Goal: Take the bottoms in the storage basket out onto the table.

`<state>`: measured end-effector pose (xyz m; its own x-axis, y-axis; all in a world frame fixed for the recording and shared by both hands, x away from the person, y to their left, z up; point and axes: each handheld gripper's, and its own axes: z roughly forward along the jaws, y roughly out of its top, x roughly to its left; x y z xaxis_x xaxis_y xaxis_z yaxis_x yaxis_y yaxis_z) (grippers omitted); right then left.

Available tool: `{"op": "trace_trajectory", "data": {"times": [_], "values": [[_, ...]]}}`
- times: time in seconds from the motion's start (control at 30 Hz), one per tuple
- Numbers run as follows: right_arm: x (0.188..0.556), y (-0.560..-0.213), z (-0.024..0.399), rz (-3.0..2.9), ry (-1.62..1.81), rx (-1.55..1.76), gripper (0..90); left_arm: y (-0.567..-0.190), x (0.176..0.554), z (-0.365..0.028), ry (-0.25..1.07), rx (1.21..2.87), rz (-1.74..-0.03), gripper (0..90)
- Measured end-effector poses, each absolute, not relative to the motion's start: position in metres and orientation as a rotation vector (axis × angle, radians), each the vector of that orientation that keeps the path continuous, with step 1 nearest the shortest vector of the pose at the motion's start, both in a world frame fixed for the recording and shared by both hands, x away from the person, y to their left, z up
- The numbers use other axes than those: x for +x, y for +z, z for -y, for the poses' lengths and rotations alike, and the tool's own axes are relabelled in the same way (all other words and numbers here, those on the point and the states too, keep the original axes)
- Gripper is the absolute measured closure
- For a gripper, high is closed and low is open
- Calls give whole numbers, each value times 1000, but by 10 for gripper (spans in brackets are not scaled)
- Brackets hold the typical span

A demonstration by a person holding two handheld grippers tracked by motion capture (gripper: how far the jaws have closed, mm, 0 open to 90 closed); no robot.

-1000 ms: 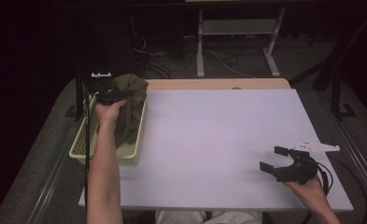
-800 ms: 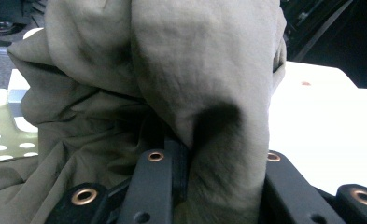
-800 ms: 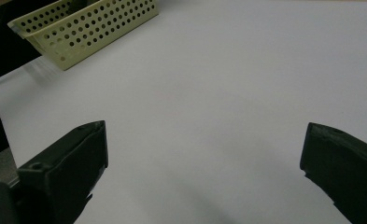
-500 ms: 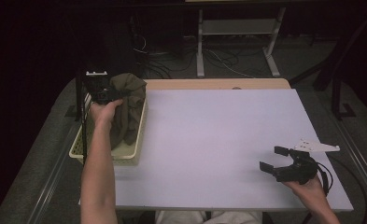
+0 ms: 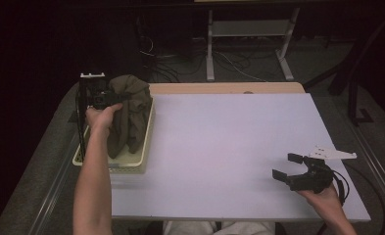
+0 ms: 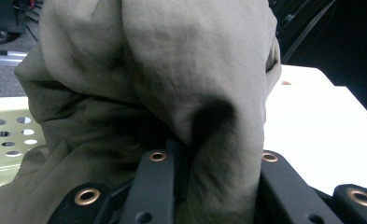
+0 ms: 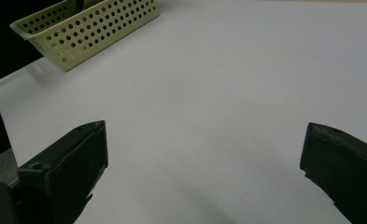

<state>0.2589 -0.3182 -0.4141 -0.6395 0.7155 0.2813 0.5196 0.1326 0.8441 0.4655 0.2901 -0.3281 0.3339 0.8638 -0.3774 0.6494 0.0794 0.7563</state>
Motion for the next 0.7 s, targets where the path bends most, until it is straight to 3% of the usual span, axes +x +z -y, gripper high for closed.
{"op": "trace_trajectory", "data": {"times": [0.7], "values": [[259, -414, 317, -2217, 1528, 1222, 7, -298, 437, -304, 294, 1622, -1327, 763]]}}
